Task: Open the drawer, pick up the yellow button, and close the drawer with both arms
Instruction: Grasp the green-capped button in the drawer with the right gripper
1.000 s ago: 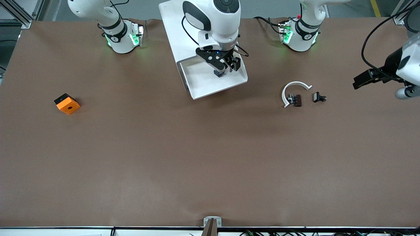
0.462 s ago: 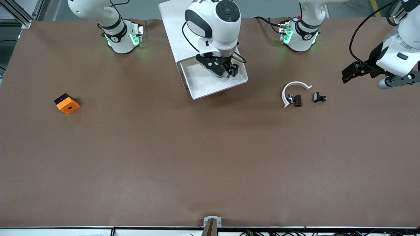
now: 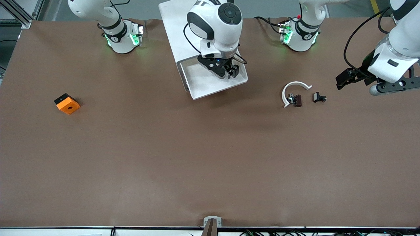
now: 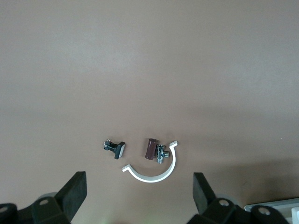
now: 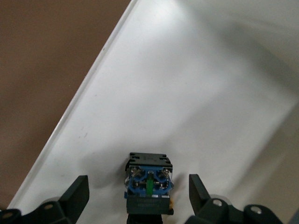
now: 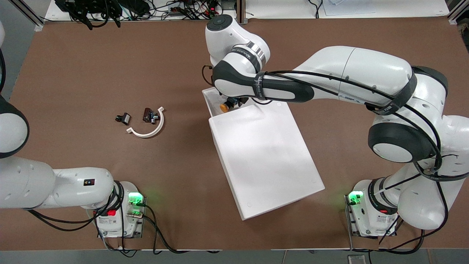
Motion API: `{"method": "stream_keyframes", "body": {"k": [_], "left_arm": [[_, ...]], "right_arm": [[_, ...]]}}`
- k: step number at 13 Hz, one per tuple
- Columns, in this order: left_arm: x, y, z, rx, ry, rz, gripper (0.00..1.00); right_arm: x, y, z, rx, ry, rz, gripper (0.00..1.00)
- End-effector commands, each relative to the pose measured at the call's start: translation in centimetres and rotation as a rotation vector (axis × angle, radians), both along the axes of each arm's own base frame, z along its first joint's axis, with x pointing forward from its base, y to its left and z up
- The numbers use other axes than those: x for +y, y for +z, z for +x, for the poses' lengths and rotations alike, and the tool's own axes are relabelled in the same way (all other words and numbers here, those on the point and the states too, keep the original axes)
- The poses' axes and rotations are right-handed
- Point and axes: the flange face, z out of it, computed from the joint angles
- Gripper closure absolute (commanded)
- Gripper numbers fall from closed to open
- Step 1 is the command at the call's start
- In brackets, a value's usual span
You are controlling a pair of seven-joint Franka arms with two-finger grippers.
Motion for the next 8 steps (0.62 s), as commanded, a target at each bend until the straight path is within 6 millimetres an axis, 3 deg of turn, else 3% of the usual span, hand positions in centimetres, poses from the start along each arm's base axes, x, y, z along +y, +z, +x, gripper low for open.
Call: {"method": "stream_keyframes", "body": {"k": [1,4,5,7,8], "left_arm": [[0.17,0.46,-0.11,-0.017,0.003,-0.008,0.00],[0.26,0.37,-0.13,-0.014,0.004,-0.008,0.00],[0.34,0.61,-0.37,-0.011,0.006,-0.006,0.00],[0.58,1.04,-0.68,-0.007,0.005,-0.005,0.00],[0.52,0.97,-0.70,-0.006,0.011,-0.003,0.00]], "right_arm": [[0.12,0.26,-0.18,-0.017,0.008,-0.006,0.23],[0.08,0.18,-0.20,-0.016,0.008,-0.009,0.27],[0.08,0.18,-0.20,-0.016,0.008,-0.009,0.40],[0.08,0.18,-0.20,-0.016,0.005,-0.009,1.00],[0.07,0.23,-0.21,-0.015,0.005,-0.010,1.00]]}}
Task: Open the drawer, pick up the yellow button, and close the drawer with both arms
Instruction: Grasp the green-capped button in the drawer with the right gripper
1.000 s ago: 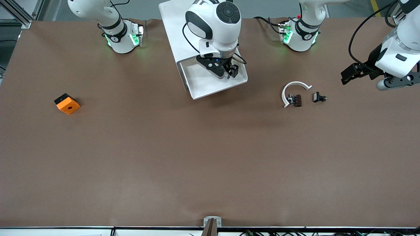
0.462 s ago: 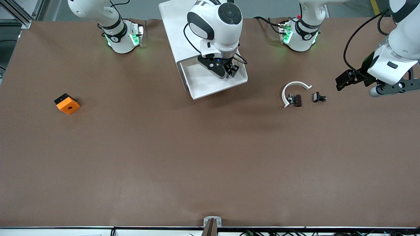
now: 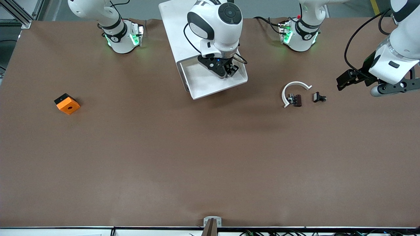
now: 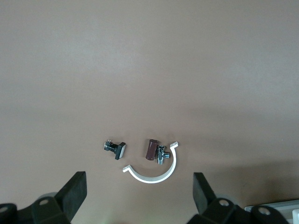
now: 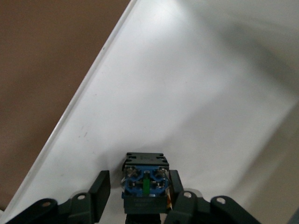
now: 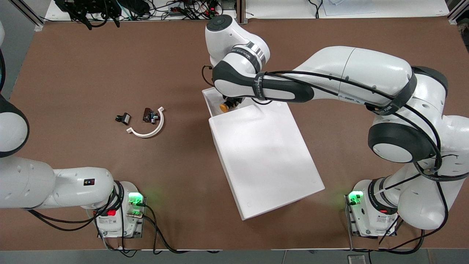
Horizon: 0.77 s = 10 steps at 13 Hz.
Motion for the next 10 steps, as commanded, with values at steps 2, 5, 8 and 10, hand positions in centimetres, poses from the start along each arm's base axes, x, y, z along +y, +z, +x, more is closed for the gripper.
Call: {"method": "stream_keyframes", "body": {"k": [2,5,8,10], "left_arm": [[0.1,0.7,-0.6,-0.003,0.003,-0.005,0.00],[0.3,0.9,-0.7,-0.003,0.007,-0.002,0.00],[0.4,0.9,-0.7,-0.003,0.008,-0.002,0.00],[0.5,0.8,-0.7,-0.003,0.009,-0.003,0.00]], "right_arm": [[-0.2,0.8,0.6,-0.020,-0.002,0.002,1.00],[-1.2,3.2,2.7,-0.029,-0.023,0.039,1.00],[-4.9,7.2,7.0,0.012,0.020,0.029,1.00],[-9.7,9.0,11.3,0.038,0.066,0.041,1.00]]}}
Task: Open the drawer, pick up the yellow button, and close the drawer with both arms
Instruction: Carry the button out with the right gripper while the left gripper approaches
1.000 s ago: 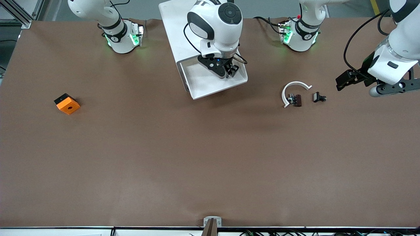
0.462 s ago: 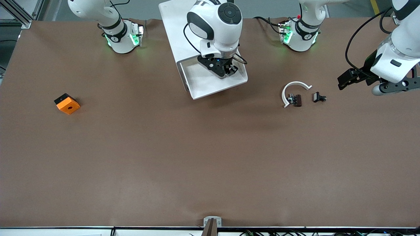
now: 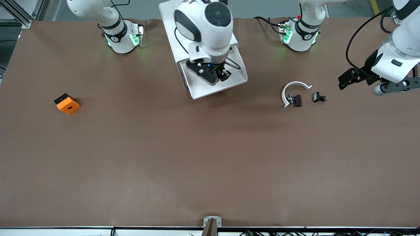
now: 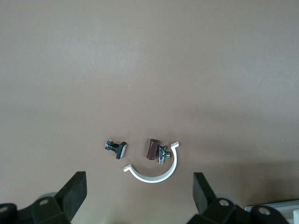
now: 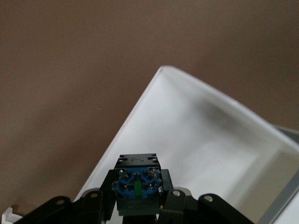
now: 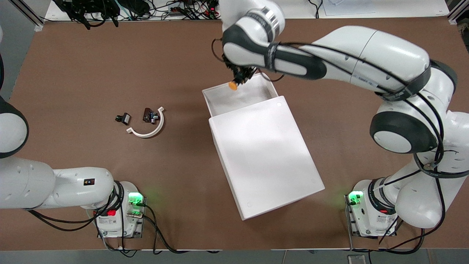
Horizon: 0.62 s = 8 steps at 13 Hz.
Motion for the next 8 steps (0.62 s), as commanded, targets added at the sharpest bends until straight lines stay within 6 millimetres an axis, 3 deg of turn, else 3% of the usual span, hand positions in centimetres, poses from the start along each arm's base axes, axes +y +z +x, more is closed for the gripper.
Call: {"method": "stream_keyframes", "body": {"k": [1,4,6,8], "left_arm": [[0.3,0.7,-0.6,-0.002,0.007,-0.003,0.00],[0.7,0.4,-0.6,0.009,0.015,-0.003,0.00],[0.2,-0.3,-0.1,0.015,0.005,-0.005,0.00],[-0.4,-2.0,0.9,0.038,-0.006,-0.010,0.00]], "right_arm": [[-7.6,3.9,6.1,0.021,0.083,0.055,1.00],[-17.5,4.4,12.3,0.044,0.197,0.069,1.00],[-24.1,3.1,15.8,0.052,0.285,0.075,1.00],[-30.8,0.4,18.6,0.043,0.357,0.088,1.00]]}}
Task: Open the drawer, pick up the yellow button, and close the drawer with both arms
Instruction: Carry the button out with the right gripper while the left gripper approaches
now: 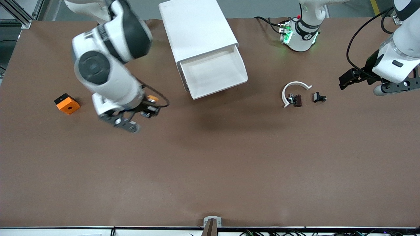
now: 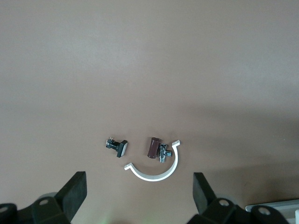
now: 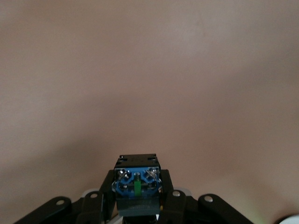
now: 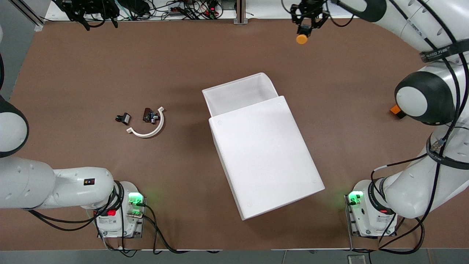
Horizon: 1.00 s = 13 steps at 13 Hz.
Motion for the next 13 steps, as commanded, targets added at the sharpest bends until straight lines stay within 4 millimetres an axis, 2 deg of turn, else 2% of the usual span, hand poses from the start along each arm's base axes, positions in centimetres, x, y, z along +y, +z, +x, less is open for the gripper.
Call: {"method": "stream_keyframes", "body": {"k": [1,2,4,8,10,13], "left_arm": [[-1.0,-2.2,1.3,0.017,-0.017,-0.016,0.00],[-2.5,-3.5,2.0,0.020,-0.042,-0.021,0.00],[-5.1,-6.1,3.5,0.007,-0.057,-0.037,0.00],[-13.0,-11.7,5.0,-0.005,-0.003,-0.086,0.00],[-17.9,-13.6,4.2,0.015,0.035,-0.134,0.00],[-24.4,-15.6,2.4,0.041,0.117,-0.143,0.00]], "right_arm": [[-7.1,-4.0,2.3,-0.013,0.092,0.012,1.00],[-10.5,-6.0,3.3,-0.045,0.120,0.002,1.00],[-15.1,-9.6,4.2,-0.091,0.112,0.000,1.00],[-24.4,-15.1,4.8,-0.159,0.120,-0.026,1.00],[-28.3,-17.7,4.5,-0.170,0.138,-0.028,1.00],[-34.3,-19.6,4.2,-0.165,0.176,-0.030,1.00]]}}
